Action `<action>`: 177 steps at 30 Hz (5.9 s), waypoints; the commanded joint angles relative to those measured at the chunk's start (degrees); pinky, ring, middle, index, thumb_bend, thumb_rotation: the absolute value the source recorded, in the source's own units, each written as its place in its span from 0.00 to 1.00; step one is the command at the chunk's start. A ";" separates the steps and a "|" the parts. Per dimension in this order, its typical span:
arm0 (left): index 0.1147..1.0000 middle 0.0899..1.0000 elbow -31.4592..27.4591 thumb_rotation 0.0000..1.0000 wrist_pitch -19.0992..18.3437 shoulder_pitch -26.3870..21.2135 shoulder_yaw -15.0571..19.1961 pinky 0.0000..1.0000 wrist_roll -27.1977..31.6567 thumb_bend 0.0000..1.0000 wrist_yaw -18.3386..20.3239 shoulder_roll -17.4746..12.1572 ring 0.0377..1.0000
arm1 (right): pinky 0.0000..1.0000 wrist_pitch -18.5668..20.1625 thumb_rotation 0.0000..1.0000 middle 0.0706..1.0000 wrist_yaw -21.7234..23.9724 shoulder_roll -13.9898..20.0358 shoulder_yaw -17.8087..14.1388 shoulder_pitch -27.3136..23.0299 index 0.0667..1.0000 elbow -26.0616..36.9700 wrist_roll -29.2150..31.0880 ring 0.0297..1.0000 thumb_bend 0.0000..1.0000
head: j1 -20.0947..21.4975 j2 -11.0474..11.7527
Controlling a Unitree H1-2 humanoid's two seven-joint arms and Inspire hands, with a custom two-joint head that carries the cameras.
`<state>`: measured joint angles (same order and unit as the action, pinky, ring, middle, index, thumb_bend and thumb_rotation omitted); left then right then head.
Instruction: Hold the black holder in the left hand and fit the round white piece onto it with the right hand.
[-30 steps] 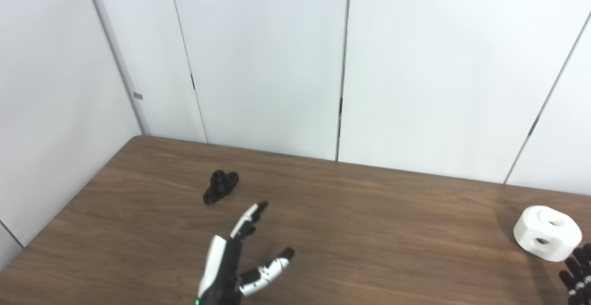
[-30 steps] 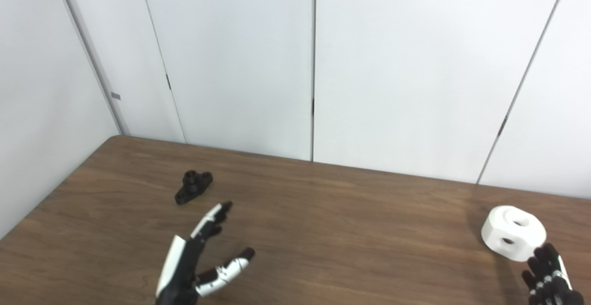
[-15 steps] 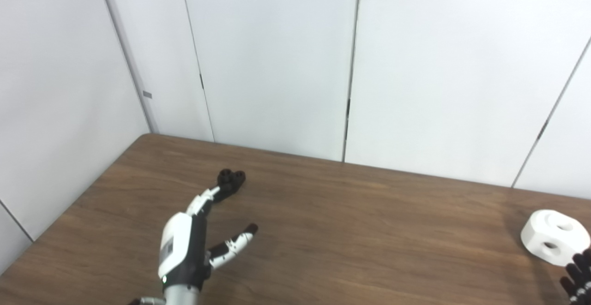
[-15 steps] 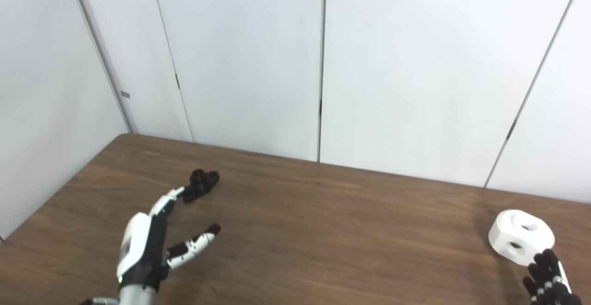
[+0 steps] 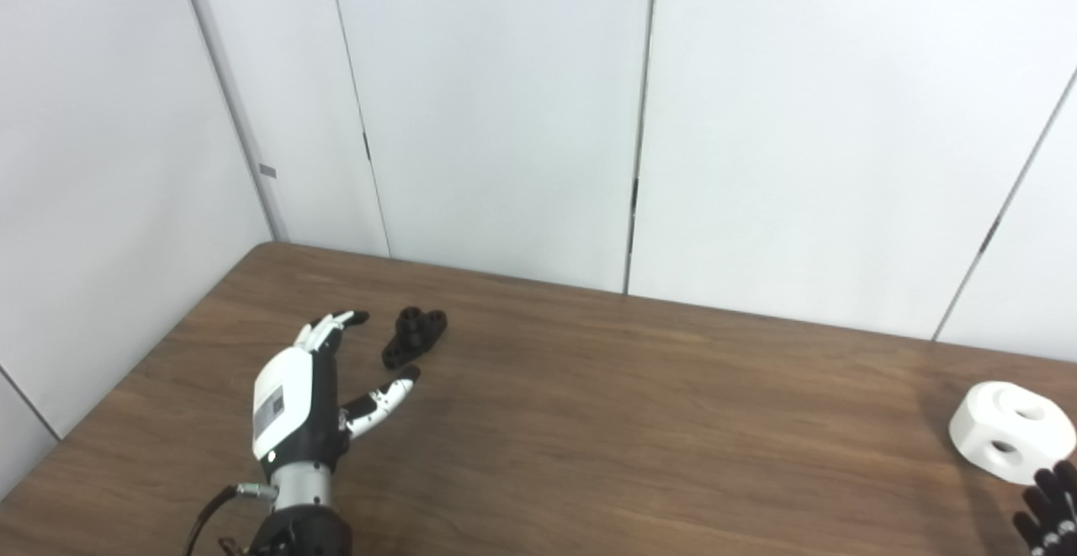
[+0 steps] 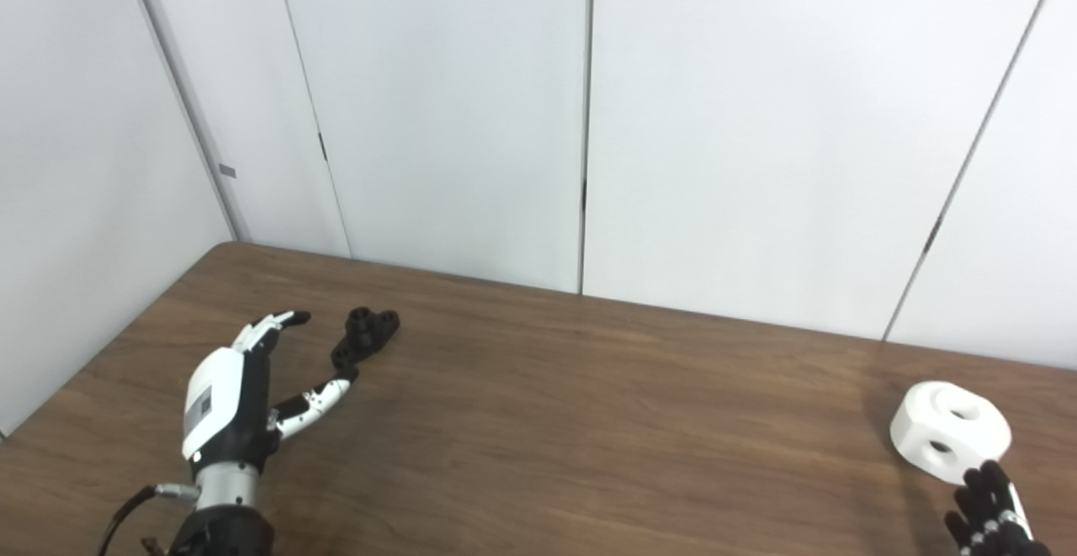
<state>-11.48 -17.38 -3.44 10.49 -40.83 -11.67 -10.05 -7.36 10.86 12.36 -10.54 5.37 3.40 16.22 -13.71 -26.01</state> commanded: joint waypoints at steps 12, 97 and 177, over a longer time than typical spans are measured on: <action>0.73 0.87 12.15 0.36 -3.15 -9.77 -1.49 0.93 -1.33 0.78 -3.84 -5.81 0.93 | 1.00 -0.14 1.00 0.99 -0.21 -2.13 0.94 3.41 1.00 -0.86 0.43 1.00 0.60 | 0.38 -1.00; 0.42 0.73 31.53 0.05 -4.11 -18.22 -9.37 0.74 9.10 0.52 -7.23 -9.46 0.82 | 1.00 1.01 1.00 0.97 0.30 -1.18 -0.06 4.55 1.00 1.24 2.13 0.98 0.66 | 1.28 -5.36; 0.42 0.82 -8.09 0.05 6.52 2.54 -38.69 0.81 4.43 0.51 29.41 -12.05 0.90 | 1.00 16.51 1.00 0.95 -6.34 -4.18 4.31 4.82 1.00 17.26 -3.49 0.95 0.62 | 11.40 -17.62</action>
<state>-20.00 -10.62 -2.47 -26.53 -36.14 14.36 -22.26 9.20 4.68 8.62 -6.31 10.73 18.18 12.89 -2.29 -43.59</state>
